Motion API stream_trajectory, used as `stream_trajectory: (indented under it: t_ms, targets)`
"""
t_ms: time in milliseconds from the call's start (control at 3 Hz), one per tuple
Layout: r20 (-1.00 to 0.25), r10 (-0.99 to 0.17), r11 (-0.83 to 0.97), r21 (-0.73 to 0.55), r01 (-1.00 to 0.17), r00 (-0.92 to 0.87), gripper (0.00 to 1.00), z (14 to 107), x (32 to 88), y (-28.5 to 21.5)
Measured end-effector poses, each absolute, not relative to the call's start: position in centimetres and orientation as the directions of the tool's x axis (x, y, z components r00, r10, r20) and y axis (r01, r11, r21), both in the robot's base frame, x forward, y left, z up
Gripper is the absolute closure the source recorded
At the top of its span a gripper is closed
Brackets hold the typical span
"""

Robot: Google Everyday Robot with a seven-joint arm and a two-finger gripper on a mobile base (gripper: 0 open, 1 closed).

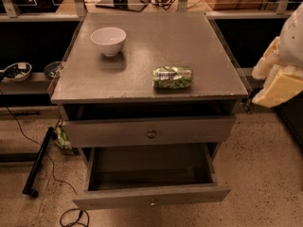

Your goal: Close middle drawer

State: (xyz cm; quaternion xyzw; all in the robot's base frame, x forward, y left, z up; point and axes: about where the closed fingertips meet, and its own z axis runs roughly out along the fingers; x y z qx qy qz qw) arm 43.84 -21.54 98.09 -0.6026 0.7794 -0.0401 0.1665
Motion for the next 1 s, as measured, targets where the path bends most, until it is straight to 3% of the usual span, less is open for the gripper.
stream_trajectory:
  t_ms: [333,667,1000]
  targets:
    - [-0.211,-0.953,0.271,-0.263,-0.926,-0.218,0.8,98.09,43.84,-21.54]
    - [-0.211,-0.953,0.271,-0.263,-0.926,-0.218,1.0,98.09,43.84,-21.54]
    - [-0.217,-0.952,0.273,-0.278,-0.921,-0.216,1.0,98.28,43.7,-21.54]
